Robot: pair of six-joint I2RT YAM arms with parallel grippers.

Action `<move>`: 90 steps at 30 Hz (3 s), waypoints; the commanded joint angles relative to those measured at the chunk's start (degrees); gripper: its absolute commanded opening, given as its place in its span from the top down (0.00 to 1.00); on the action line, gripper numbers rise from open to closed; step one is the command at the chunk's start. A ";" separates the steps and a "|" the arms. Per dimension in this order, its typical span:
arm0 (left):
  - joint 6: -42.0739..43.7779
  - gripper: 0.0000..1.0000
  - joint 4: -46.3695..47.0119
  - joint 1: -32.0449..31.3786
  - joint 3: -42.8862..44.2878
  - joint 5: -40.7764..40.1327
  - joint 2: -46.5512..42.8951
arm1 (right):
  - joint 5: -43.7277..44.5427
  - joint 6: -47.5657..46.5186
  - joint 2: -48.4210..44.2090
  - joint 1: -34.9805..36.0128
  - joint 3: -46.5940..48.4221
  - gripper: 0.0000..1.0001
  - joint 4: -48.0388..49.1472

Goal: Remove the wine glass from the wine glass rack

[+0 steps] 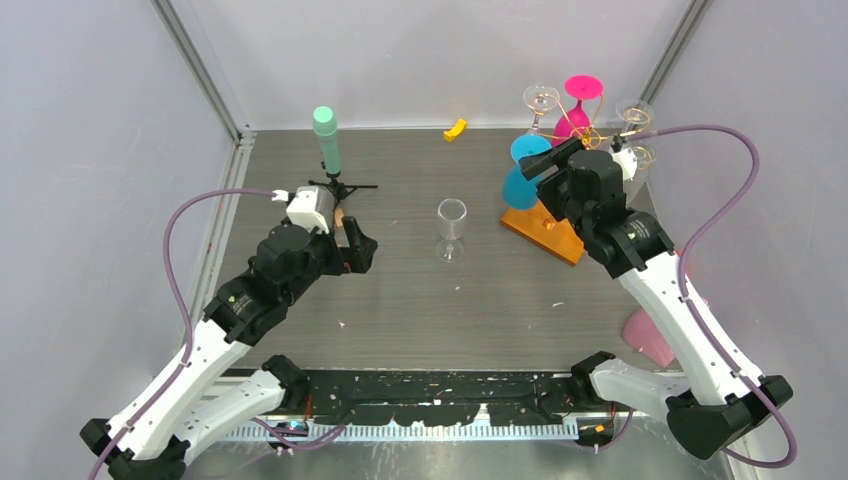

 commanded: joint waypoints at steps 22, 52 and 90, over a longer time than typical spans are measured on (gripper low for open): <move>-1.26 0.00 2.97 -0.02 0.77 1.99 0.17 | 3.85 12.49 -4.64 -1.40 -11.22 0.47 18.89; -1.56 0.00 6.18 0.04 -0.26 2.65 -0.44 | 0.55 15.50 -4.22 -2.04 -10.65 1.00 30.41; -1.48 0.00 5.32 0.03 -0.98 2.86 -0.74 | 8.92 19.36 -4.69 -3.64 -9.86 1.00 30.12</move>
